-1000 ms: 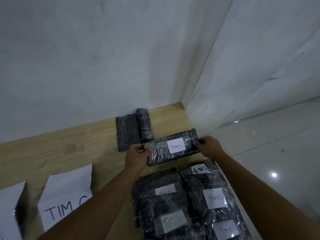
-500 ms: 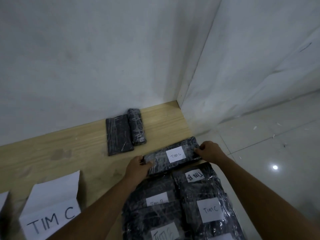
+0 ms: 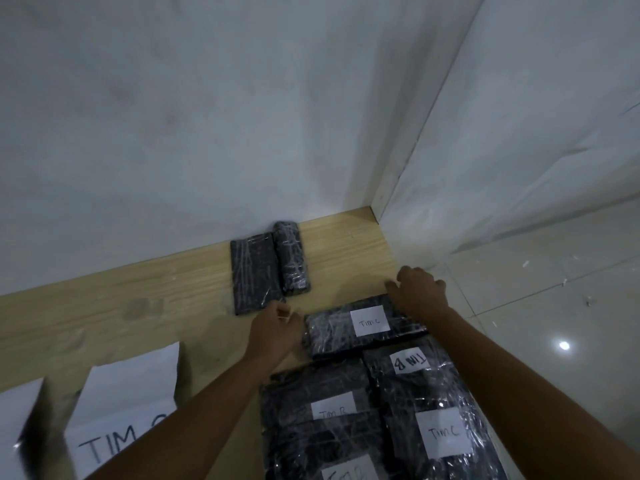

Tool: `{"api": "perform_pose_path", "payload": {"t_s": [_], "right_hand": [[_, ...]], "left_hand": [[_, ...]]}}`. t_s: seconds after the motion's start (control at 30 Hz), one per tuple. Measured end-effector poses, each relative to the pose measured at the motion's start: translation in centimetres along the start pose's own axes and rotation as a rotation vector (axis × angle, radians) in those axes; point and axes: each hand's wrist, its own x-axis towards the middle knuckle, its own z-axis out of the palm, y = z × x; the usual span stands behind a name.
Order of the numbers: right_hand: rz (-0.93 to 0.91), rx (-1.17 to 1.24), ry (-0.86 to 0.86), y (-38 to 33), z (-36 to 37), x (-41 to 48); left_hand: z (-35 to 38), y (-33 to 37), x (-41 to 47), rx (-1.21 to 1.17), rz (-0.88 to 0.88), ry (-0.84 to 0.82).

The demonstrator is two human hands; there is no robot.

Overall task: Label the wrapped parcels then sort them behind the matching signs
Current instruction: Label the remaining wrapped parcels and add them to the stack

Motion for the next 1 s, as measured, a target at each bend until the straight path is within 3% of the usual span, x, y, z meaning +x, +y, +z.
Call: {"api": "perform_pose_path", "payload": {"t_s": [0.27,0.4,0.57,0.63,0.73,1.0], "right_hand": [[-0.121,0.494,-0.143,-8.8,0.4,1.7],[-0.127,0.633,-0.204,-13.0,1.2,1.9],[-0.068,0.690,-0.265,-16.3,3.4,2.2],[-0.051,0.646,-0.210,-17.0,4.4,2.1],[-0.055,0.583,-0.149,-17.3,5.2,1.8],[-0.045,0.788,-0.127,-16.6,3.8,-0.2]], "left_hand": [[-5.0,0.7,3.2,0.106,0.124,0.205],[-6.9,-0.3,5.0,0.142,0.079,0.252],[-7.7,-1.4,6.7,0.053,-0.102,0.098],[-7.6,-1.8,7.0,0.005,-0.143,0.053],[-7.4,-2.1,6.9,-0.012,-0.143,0.030],[-8.7,-3.2,5.9,-0.037,-0.092,0.029]]}}
